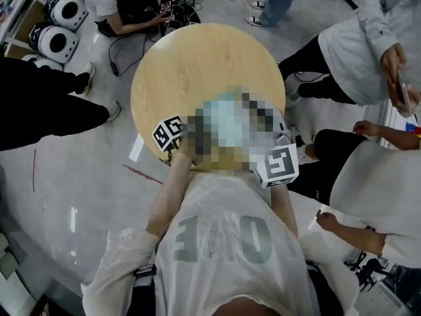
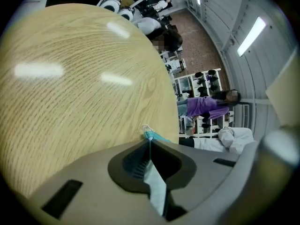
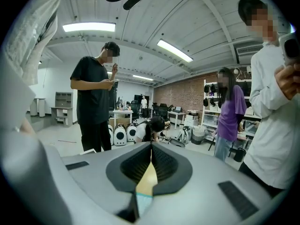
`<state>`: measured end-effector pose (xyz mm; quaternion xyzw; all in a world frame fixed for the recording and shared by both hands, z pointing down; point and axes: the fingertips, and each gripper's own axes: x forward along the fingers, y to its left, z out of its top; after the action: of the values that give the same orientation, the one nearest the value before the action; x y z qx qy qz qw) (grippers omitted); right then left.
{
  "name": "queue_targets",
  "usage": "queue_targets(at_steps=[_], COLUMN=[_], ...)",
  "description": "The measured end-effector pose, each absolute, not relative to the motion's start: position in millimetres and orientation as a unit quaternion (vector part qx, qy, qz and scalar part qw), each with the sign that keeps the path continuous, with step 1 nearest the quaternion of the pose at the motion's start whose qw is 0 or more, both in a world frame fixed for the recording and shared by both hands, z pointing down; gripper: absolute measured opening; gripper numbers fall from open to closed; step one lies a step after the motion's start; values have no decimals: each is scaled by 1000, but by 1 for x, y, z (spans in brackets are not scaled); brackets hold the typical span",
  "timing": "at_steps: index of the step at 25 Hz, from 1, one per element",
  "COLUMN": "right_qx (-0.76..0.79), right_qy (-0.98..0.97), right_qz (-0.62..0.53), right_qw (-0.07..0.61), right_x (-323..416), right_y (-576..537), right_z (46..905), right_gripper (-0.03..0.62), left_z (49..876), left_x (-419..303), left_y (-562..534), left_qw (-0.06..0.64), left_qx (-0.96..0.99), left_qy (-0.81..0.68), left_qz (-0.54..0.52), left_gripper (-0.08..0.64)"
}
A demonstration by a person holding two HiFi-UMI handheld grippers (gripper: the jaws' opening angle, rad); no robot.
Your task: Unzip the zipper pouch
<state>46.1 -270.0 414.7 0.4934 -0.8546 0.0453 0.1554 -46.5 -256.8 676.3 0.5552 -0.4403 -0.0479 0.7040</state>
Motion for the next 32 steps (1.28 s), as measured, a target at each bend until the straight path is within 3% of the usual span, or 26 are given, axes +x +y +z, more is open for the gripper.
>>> queue_targets(at_steps=[6, 18, 25, 32], right_qx=[500, 508, 505, 494], right_qy=[-852, -854, -858, -865], right_qz=[36, -20, -66, -76], right_qw=[147, 106, 67, 40], right_x=[45, 50, 47, 34], right_y=[-270, -292, -303, -299], right_z=[399, 355, 313, 292], right_gripper=[29, 28, 29, 29], left_z=[620, 469, 366, 287], left_x=[-55, -87, -100, -94], left_y=[-286, -359, -365, -344], left_qw=[660, 463, 280, 12], left_qx=[602, 742, 817, 852], left_qy=[-440, -470, -494, -523], left_qz=[-87, -120, -103, -9], left_gripper=[31, 31, 31, 31])
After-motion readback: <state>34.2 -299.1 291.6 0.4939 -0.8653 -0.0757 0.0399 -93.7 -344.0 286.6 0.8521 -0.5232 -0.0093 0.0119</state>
